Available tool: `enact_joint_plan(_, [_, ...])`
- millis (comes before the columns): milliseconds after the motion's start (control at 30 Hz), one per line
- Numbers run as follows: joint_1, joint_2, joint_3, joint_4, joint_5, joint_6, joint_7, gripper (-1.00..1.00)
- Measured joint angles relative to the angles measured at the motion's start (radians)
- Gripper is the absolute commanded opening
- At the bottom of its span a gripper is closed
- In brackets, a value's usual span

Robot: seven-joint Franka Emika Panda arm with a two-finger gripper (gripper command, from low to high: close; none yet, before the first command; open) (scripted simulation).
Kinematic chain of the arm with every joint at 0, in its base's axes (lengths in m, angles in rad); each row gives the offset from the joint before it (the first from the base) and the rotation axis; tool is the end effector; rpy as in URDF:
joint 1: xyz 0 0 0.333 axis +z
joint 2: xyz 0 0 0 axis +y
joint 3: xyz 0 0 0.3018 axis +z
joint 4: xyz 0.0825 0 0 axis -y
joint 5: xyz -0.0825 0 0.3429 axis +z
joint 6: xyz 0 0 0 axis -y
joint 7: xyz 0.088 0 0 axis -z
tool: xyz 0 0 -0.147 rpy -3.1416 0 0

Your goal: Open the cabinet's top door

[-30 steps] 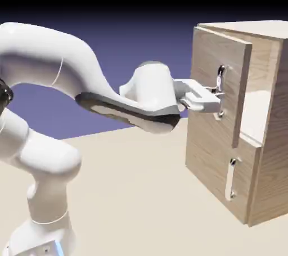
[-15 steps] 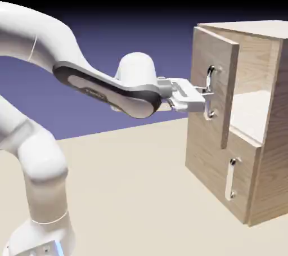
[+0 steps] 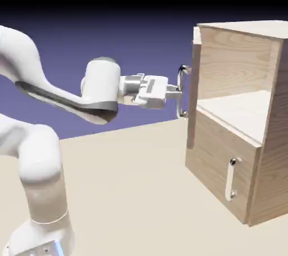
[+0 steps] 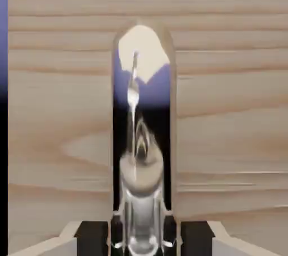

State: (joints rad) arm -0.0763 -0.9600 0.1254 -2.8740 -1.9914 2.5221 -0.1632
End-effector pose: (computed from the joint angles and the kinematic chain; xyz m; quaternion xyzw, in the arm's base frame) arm 0.3140 0.0016 0.4831 0.4419 0.5517 0.0772 0.7031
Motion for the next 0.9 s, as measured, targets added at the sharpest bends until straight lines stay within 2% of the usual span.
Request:
enact_joint_plan(267, [0.041, -0.102, 0.166, -0.058, 0.348, -0.143, -0.17, -1.0])
enact_joint_plan(500, [0.117, -0.124, 0.35, -0.048, 0.653, -0.357, -0.27, -1.0])
enact_joint_plan(700, [0.138, -0.059, 0.557, 0.046, 0.906, -0.605, -0.303, -1.0])
enact_joint_plan(900, [0.056, 0.054, 0.775, 0.217, 1.096, -0.854, -0.296, -1.0])
